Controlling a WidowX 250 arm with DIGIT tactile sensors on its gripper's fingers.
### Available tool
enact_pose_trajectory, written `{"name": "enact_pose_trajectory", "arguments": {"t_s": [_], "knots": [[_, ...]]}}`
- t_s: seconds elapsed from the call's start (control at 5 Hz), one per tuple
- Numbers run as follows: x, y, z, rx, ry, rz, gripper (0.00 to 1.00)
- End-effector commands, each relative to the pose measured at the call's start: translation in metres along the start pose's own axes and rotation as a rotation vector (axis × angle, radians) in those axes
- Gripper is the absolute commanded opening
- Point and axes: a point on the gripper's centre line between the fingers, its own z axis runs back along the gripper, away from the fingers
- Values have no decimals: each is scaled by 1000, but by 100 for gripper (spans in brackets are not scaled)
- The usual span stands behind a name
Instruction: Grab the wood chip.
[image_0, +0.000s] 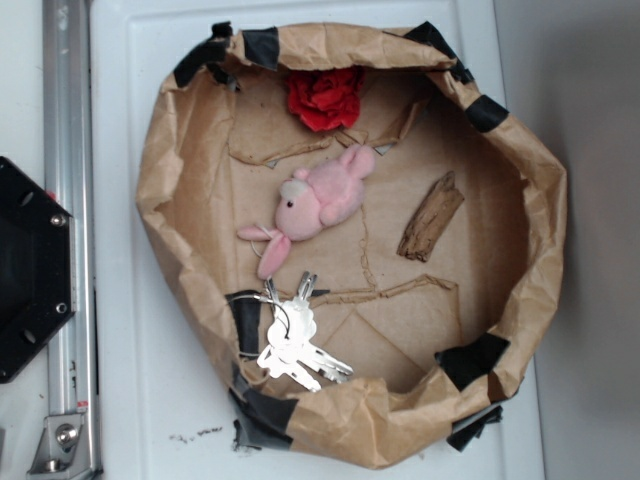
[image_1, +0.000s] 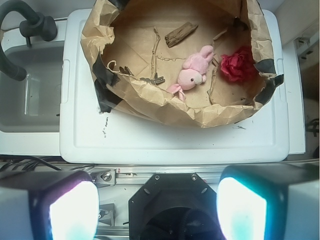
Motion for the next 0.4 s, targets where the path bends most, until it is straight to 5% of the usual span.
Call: {"name": "enact_pose_trajectory", "arguments": {"t_s": [0.0, 0.2], "knots": [[0, 0, 0, 0, 0, 0, 100], [46, -6, -33, 84, -39, 129, 100]]}}
